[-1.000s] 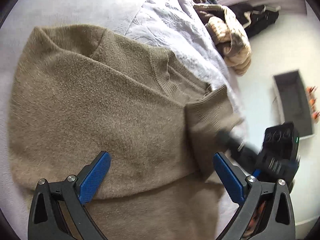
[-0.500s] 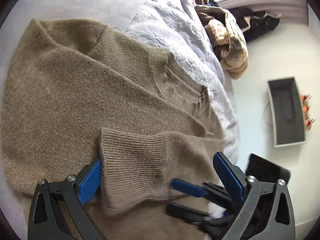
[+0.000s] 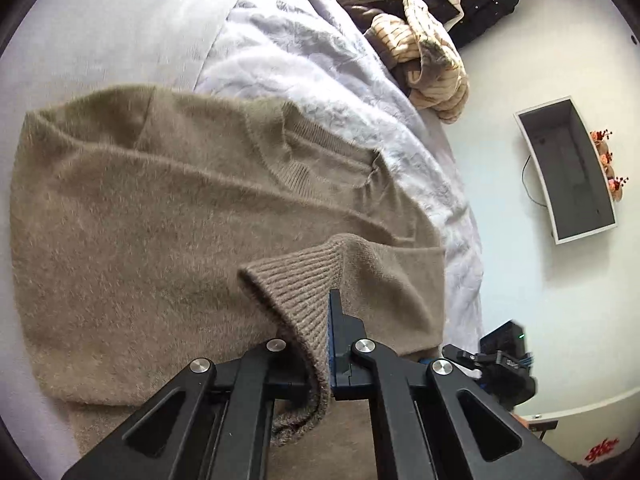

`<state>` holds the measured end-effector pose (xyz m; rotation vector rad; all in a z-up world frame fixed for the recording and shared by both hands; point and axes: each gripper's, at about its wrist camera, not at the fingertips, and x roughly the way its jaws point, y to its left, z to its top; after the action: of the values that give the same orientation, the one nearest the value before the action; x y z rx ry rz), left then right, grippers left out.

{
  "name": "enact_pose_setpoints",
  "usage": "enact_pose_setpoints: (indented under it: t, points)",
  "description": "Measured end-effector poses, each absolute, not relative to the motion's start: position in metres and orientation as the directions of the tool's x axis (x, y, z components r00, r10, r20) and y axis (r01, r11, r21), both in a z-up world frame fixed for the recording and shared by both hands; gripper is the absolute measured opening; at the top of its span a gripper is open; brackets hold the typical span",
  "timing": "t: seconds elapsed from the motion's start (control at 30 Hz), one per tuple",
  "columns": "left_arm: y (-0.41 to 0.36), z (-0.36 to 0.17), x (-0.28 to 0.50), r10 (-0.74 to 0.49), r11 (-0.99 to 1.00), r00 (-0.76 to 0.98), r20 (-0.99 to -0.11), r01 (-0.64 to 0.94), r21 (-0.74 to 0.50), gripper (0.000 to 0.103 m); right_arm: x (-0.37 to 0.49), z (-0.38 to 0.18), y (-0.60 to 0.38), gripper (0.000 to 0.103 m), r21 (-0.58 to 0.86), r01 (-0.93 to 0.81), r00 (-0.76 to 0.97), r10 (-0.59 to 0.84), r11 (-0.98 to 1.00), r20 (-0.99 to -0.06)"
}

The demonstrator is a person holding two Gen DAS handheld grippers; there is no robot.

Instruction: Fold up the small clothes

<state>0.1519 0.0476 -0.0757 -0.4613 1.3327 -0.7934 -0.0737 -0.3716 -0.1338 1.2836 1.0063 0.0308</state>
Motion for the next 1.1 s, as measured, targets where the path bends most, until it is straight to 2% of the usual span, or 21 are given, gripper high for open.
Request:
enact_pose_setpoints:
  t: [0.13,0.17,0.2,0.23,0.3,0.37,0.43,0.5,0.57,0.63,0.73,0.8,0.87,0.9,0.93,0.97,1.1]
  points:
    - [0.045,-0.063,0.164,-0.735,0.663,0.053,-0.676,0.264,-0.7,0.006,-0.066,-0.148,-0.379,0.057,0.874,0.462,0.755,0.451,0.149,-0.476]
    - [0.046,-0.061,0.166,-0.739,0.66,0.061,-0.671,0.262,-0.704,0.006,-0.063,-0.149,-0.382,0.049,0.883,0.455,0.784,0.418,0.118,-0.46]
    - [0.05,-0.058,0.169,-0.745,0.656,0.069,-0.664,0.26,-0.709,0.006,-0.062,-0.145,-0.387,0.021,0.886,0.445,0.798,0.392,0.13,-0.458]
    - [0.052,-0.059,0.171,-0.746,0.655,0.07,-0.662,0.259,-0.71,0.006,-0.061,-0.136,-0.393,0.008,0.884,0.432,0.803,0.369,0.179,-0.467]
    - [0.057,-0.07,0.172,-0.724,0.676,0.056,-0.688,0.254,-0.692,0.006,-0.055,-0.124,-0.399,0.008,0.86,0.426,0.785,0.357,0.281,-0.506]
    - [0.058,-0.096,0.169,-0.671,0.723,0.005,-0.741,0.229,-0.652,0.006,-0.046,-0.131,-0.4,0.008,0.799,0.483,0.704,0.384,0.358,-0.597]
    - [0.059,-0.112,0.162,-0.642,0.743,-0.023,-0.766,0.225,-0.63,0.006,-0.047,-0.142,-0.401,0.012,0.717,0.543,0.552,0.457,0.438,-0.697]
    - [0.063,-0.114,0.158,-0.657,0.734,-0.009,-0.754,0.221,-0.642,0.006,-0.054,-0.136,-0.395,0.018,0.697,0.509,0.49,0.496,0.504,-0.717]
    - [0.066,-0.115,0.158,-0.67,0.726,-0.004,-0.742,0.201,-0.657,0.006,-0.065,-0.114,-0.388,0.027,0.663,0.439,0.476,0.468,0.607,-0.744]
    - [0.066,-0.117,0.159,-0.665,0.73,-0.008,-0.746,0.202,-0.653,0.006,-0.068,-0.094,-0.392,0.052,0.619,0.398,0.518,0.391,0.677,-0.761]
    - [0.064,-0.115,0.159,-0.646,0.743,-0.008,-0.763,0.222,-0.632,0.006,-0.054,-0.085,-0.417,0.055,0.615,0.43,0.58,0.32,0.661,-0.749]
    - [0.062,-0.113,0.159,-0.633,0.752,-0.005,-0.774,0.234,-0.616,0.006,-0.039,-0.094,-0.431,0.055,0.647,0.451,0.599,0.329,0.615,-0.73]
    - [0.058,-0.112,0.158,-0.623,0.76,0.0,-0.782,0.239,-0.605,0.006,-0.019,-0.106,-0.43,0.055,0.637,0.477,0.563,0.346,0.605,-0.75]
    - [0.057,-0.111,0.158,-0.618,0.764,0.003,-0.786,0.238,-0.6,0.006,-0.007,-0.118,-0.428,0.051,0.618,0.505,0.519,0.36,0.603,-0.775]
    - [0.056,-0.109,0.157,-0.611,0.77,0.007,-0.792,0.239,-0.592,0.006,0.0,-0.122,-0.427,0.022,0.604,0.515,0.496,0.364,0.608,-0.789]
    - [0.054,-0.106,0.156,-0.604,0.775,0.014,-0.797,0.245,-0.583,0.006,0.004,-0.122,-0.424,0.007,0.595,0.501,0.483,0.368,0.628,-0.795]
    - [0.042,-0.094,0.147,-0.571,0.786,0.048,-0.819,0.321,-0.529,0.006,0.011,-0.08,-0.411,0.008,0.48,0.389,0.509,0.252,0.786,-0.823]
